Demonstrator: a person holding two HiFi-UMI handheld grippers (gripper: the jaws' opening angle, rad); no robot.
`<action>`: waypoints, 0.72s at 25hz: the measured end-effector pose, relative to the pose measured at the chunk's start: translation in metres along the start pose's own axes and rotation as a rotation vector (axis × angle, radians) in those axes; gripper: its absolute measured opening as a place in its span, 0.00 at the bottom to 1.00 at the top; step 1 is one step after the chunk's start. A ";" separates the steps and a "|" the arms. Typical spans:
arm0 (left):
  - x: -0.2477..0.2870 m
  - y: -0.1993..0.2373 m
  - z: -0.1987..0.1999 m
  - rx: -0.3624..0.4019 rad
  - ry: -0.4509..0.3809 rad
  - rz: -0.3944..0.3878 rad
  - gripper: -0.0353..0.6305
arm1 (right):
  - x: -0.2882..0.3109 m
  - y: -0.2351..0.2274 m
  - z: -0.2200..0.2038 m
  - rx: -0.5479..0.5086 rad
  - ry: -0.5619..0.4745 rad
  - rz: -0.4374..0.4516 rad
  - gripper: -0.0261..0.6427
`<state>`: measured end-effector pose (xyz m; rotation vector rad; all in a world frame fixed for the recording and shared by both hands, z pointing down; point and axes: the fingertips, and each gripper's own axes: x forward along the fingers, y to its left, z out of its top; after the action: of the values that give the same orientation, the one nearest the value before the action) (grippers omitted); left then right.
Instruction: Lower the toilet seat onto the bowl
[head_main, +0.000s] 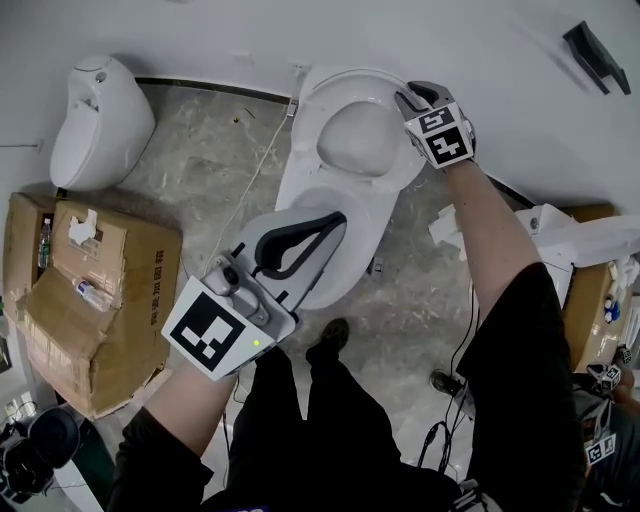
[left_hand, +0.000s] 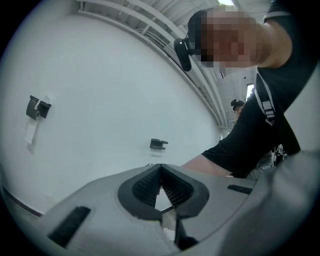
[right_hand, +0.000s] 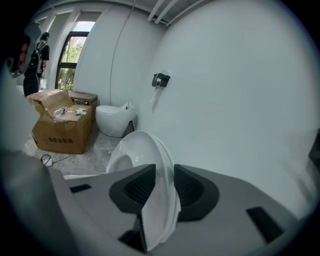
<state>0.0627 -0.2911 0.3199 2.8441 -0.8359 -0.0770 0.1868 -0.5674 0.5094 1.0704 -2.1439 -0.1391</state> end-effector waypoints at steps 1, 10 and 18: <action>-0.002 0.001 -0.001 -0.002 0.002 0.005 0.08 | 0.001 0.000 0.000 -0.006 -0.001 0.002 0.18; -0.012 0.000 -0.013 -0.013 0.012 0.050 0.07 | -0.006 0.006 0.005 -0.018 -0.033 -0.006 0.18; -0.020 -0.024 -0.015 -0.023 0.009 0.072 0.08 | -0.038 0.033 0.010 -0.073 -0.052 0.001 0.18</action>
<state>0.0600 -0.2586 0.3305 2.7875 -0.9287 -0.0638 0.1736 -0.5200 0.4943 1.0338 -2.1691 -0.2448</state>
